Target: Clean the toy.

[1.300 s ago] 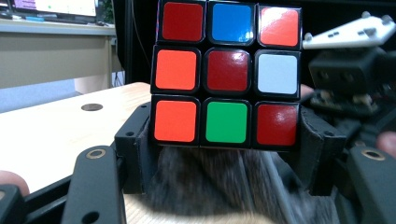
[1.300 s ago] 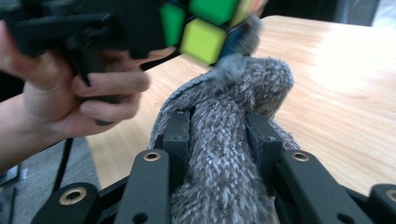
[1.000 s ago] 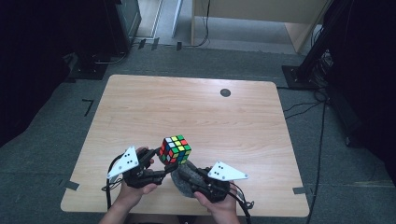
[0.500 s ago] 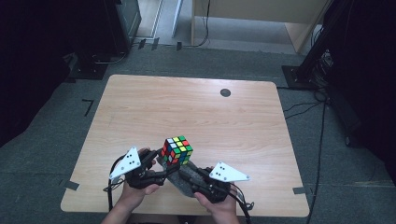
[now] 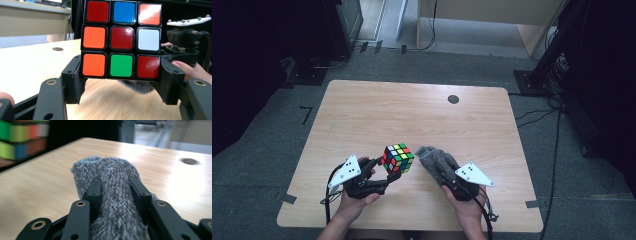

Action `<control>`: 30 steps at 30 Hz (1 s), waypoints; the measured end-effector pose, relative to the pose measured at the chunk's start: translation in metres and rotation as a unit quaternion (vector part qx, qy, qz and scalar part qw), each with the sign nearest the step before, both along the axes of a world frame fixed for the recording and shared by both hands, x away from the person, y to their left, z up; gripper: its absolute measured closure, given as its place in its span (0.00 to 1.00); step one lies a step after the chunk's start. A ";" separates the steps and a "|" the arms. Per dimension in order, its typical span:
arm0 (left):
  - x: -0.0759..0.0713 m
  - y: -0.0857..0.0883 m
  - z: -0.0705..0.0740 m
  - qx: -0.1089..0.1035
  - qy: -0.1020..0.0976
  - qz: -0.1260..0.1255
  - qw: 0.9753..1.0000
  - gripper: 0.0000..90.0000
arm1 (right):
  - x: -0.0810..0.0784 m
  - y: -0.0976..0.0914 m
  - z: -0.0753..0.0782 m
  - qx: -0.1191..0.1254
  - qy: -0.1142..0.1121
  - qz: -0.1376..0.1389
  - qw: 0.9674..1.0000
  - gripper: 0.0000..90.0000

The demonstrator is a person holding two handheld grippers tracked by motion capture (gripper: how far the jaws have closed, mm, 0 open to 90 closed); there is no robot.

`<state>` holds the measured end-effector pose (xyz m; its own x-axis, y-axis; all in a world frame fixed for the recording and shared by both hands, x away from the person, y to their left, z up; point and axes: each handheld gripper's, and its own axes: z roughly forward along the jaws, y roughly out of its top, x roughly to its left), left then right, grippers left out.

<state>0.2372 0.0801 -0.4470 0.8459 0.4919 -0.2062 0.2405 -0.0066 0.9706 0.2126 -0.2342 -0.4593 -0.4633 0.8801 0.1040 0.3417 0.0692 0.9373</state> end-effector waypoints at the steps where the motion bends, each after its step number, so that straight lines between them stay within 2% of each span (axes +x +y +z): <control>1: 0.001 0.000 -0.002 0.001 0.004 0.002 1.000 0.38 | 0.003 -0.004 -0.003 -0.007 0.005 -0.010 1.000 0.72; 2: 0.002 0.000 -0.003 0.003 0.009 0.003 1.000 0.38 | 0.007 -0.007 -0.006 -0.016 0.011 -0.014 1.000 0.70; 4: 0.003 0.000 -0.005 0.006 0.012 0.005 1.000 0.38 | 0.018 -0.012 -0.016 -0.025 0.054 0.005 0.998 0.66; 7: 0.004 -0.001 -0.005 0.009 0.015 0.009 1.000 0.38 | 0.027 -0.014 -0.026 -0.037 0.084 0.031 0.995 0.53; 8: 0.004 0.000 -0.005 0.010 0.016 0.012 1.000 0.38 | 0.027 -0.014 -0.026 -0.038 0.082 0.034 0.995 0.51; 11: 0.006 0.000 -0.005 0.020 0.023 0.024 0.999 0.38 | 0.024 -0.014 -0.019 -0.036 0.038 0.051 0.997 0.43; 13: 0.008 0.000 -0.007 0.025 0.037 0.024 0.999 0.38 | 0.019 -0.012 -0.011 -0.029 0.007 0.073 0.997 0.39; 14: 0.009 -0.001 -0.007 0.028 0.040 0.025 0.999 0.38 | 0.015 -0.008 -0.007 -0.025 -0.017 0.086 0.996 0.37; 16: 0.010 -0.002 -0.007 0.030 0.046 0.022 0.998 0.38 | 0.009 0.000 -0.004 -0.032 -0.049 0.107 0.993 0.35; 19: 0.009 -0.006 -0.006 0.033 0.053 0.016 0.998 0.38 | 0.000 0.017 -0.002 -0.053 -0.097 0.141 0.984 0.33; 20: 0.009 -0.007 -0.005 0.034 0.056 0.012 0.998 0.38 | -0.003 0.023 -0.003 -0.057 -0.111 0.154 0.980 0.33; 22: 0.008 -0.009 -0.004 0.037 0.057 0.007 0.998 0.38 | -0.006 0.030 -0.004 -0.060 -0.130 0.170 0.975 0.32; 26: 0.007 -0.014 -0.002 0.044 0.065 -0.004 0.997 0.38 | -0.008 0.035 -0.007 -0.067 -0.161 0.175 0.969 0.30; 27: 0.007 -0.014 -0.002 0.045 0.066 -0.005 0.997 0.38 | -0.008 0.035 -0.008 -0.070 -0.173 0.176 0.967 0.29; 30: 0.007 -0.017 0.000 0.050 0.074 -0.012 0.996 0.38 | -0.008 0.034 -0.009 -0.077 -0.189 0.178 0.963 0.27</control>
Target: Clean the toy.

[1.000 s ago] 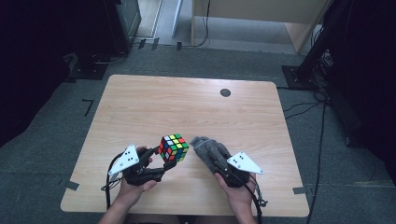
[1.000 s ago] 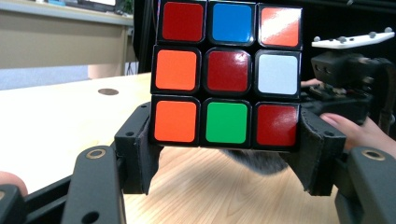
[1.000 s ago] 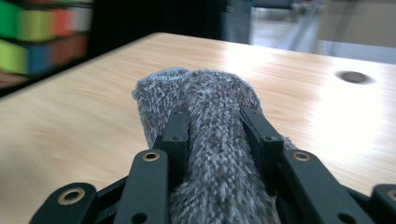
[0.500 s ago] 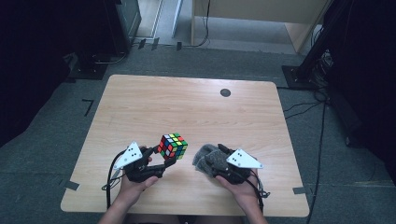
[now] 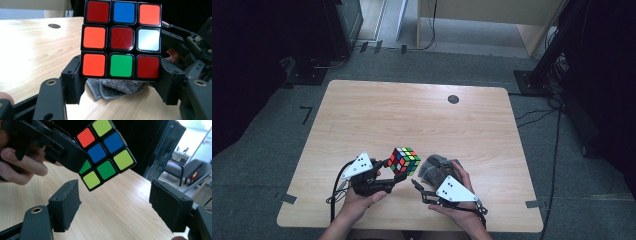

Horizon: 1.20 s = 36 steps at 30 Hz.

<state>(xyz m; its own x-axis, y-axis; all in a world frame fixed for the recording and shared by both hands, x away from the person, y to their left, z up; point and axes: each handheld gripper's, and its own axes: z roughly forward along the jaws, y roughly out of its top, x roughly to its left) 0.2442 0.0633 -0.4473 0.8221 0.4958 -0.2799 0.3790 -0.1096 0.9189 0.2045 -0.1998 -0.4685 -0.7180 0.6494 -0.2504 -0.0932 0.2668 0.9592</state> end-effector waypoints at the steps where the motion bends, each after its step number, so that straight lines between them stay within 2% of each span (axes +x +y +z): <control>1: 0.000 -0.001 0.001 0.000 0.005 -0.004 1.000 0.38 | 0.000 0.000 -0.001 -0.002 -0.006 -0.002 1.000 0.27; 9: 0.000 -0.008 0.003 0.013 0.033 -0.035 0.999 0.38 | -0.003 0.009 -0.006 -0.043 -0.048 0.004 0.998 0.26; 13: 0.000 -0.012 0.003 0.022 0.048 -0.054 0.997 0.38 | -0.005 0.014 -0.006 -0.067 -0.079 -0.001 0.995 0.26; 17: 0.003 -0.013 0.001 0.022 0.069 -0.061 0.996 0.38 | -0.009 0.016 -0.008 -0.091 -0.111 -0.007 0.990 0.35; 19: 0.006 -0.011 -0.001 0.015 0.083 -0.066 0.994 0.38 | -0.009 0.017 -0.008 -0.102 -0.117 -0.007 0.988 0.38; 21: 0.006 -0.011 -0.002 0.011 0.081 -0.065 0.995 0.38 | -0.009 0.017 -0.008 -0.102 -0.111 -0.005 0.989 0.38; 25: 0.006 -0.006 0.003 -0.015 0.073 -0.062 0.995 0.32 | -0.007 0.014 -0.009 -0.091 -0.088 0.001 0.992 0.39; 30: 0.008 0.007 0.007 -0.032 0.048 -0.035 0.998 0.28 | 0.000 0.002 -0.009 -0.078 -0.051 -0.030 0.995 0.39; 32: 0.010 0.011 0.006 -0.030 0.043 -0.024 0.998 0.27 | 0.004 -0.004 -0.009 -0.059 -0.030 -0.045 0.997 0.39; 34: 0.011 0.013 0.004 -0.009 0.030 -0.009 0.999 0.25 | 0.006 -0.009 -0.007 -0.042 -0.013 -0.056 0.997 0.39; 36: 0.012 0.013 0.000 0.010 0.030 -0.005 0.999 0.24 | 0.007 -0.013 -0.003 -0.024 0.001 -0.059 0.998 0.39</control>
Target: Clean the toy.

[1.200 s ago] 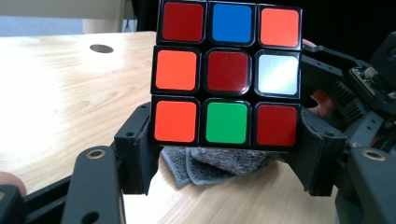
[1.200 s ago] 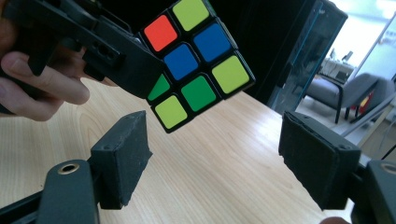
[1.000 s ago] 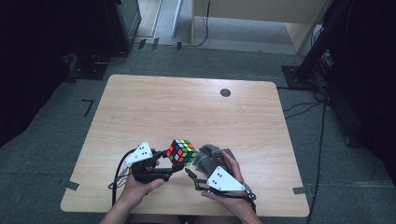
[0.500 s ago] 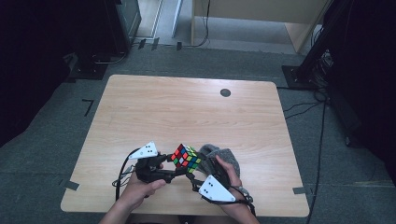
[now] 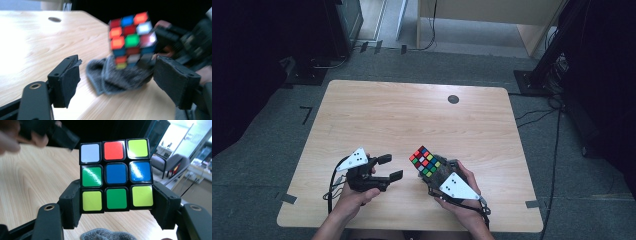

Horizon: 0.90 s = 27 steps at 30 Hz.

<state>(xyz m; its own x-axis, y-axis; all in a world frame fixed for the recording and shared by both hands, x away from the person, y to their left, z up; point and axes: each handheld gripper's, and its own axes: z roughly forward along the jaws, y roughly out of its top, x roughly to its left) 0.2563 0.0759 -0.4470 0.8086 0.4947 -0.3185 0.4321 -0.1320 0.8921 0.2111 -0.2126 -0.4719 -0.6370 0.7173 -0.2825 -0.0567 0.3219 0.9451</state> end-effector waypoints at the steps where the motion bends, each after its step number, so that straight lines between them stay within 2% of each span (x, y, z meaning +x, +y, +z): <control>1: 0.000 -0.001 -0.001 0.007 -0.001 0.001 1.000 0.24 | 0.000 -0.001 0.002 0.008 0.006 -0.002 1.000 0.39; 3: -0.002 -0.004 0.000 0.019 -0.010 -0.002 1.000 0.24 | -0.001 -0.002 0.007 0.024 0.019 -0.010 0.999 0.39; 4: -0.005 -0.007 0.001 0.031 -0.022 -0.004 0.999 0.24 | -0.001 -0.002 0.009 0.029 0.023 -0.012 0.999 0.39; 6: -0.010 -0.013 0.000 0.060 -0.048 -0.008 0.997 0.23 | -0.002 -0.002 0.013 0.043 0.036 -0.017 0.998 0.39; 7: -0.013 -0.017 0.000 0.078 -0.063 -0.008 0.995 0.23 | -0.003 -0.002 0.016 0.051 0.045 -0.017 0.998 0.39; 10: -0.021 -0.027 -0.004 0.132 -0.113 -0.004 0.985 0.22 | -0.007 -0.002 0.024 0.077 0.079 -0.012 0.994 0.38; 13: -0.030 -0.034 -0.006 0.155 -0.161 -0.015 0.974 0.21 | -0.009 -0.002 0.033 0.105 0.112 -0.002 0.988 0.38; 14: -0.033 -0.036 -0.007 0.161 -0.177 -0.014 0.971 0.21 | -0.010 -0.001 0.036 0.114 0.131 0.004 0.985 0.38; 18: -0.039 -0.041 -0.009 0.172 -0.209 -0.009 0.963 0.21 | -0.012 0.002 0.043 0.126 0.171 0.021 0.977 0.38; 22: -0.042 -0.044 -0.011 0.192 -0.241 0.008 0.951 0.21 | -0.011 0.007 0.043 0.139 0.213 0.036 0.967 0.38; 23: -0.043 -0.044 -0.011 0.194 -0.245 0.011 0.950 0.21 | -0.011 0.008 0.043 0.139 0.222 0.039 0.964 0.38; 26: -0.045 -0.045 -0.011 0.197 -0.260 0.020 0.945 0.21 | -0.010 0.012 0.041 0.129 0.238 0.037 0.962 0.38; 27: -0.045 -0.045 -0.011 0.198 -0.265 0.022 0.943 0.20 | -0.010 0.013 0.041 0.128 0.247 0.038 0.960 0.38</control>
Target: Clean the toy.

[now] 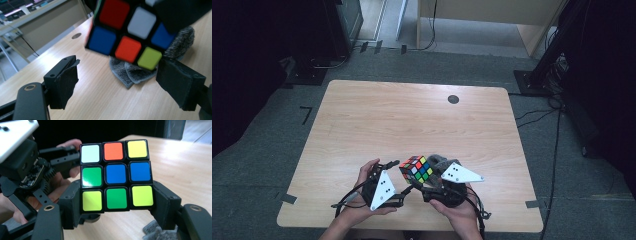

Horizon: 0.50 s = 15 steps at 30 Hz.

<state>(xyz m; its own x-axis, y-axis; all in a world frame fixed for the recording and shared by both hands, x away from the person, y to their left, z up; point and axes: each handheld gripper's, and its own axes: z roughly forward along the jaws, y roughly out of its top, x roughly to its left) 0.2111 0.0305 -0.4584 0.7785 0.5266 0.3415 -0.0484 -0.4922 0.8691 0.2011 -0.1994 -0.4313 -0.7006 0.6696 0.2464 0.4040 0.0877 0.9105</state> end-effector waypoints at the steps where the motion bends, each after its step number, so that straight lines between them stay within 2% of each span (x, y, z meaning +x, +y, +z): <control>1: 0.000 0.000 0.000 0.001 -0.003 0.000 1.000 0.21 | 0.000 0.001 -0.001 -0.001 0.011 0.000 1.000 0.38; 5: -0.003 -0.001 -0.001 0.008 -0.016 -0.006 1.000 0.22 | 0.001 0.007 -0.004 -0.016 0.024 0.002 1.000 0.38; 7: -0.007 -0.002 -0.002 0.018 -0.039 -0.013 0.999 0.28 | 0.001 0.008 -0.005 -0.017 0.029 0.002 0.999 0.38; 9: -0.009 -0.003 -0.003 0.025 -0.052 -0.018 0.998 0.33 | 0.002 0.007 -0.005 -0.015 0.033 0.000 0.999 0.38; 15: -0.010 -0.006 -0.005 0.034 -0.050 -0.022 0.998 0.35 | 0.005 0.006 -0.007 -0.014 0.060 0.001 0.998 0.38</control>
<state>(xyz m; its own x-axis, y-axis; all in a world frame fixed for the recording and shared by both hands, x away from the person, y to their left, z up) 0.2014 0.0248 -0.4637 0.7601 0.4659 0.4530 -0.1567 -0.5452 0.8235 0.2063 -0.1939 -0.4384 -0.6687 0.6755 0.3107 0.5103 0.1131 0.8525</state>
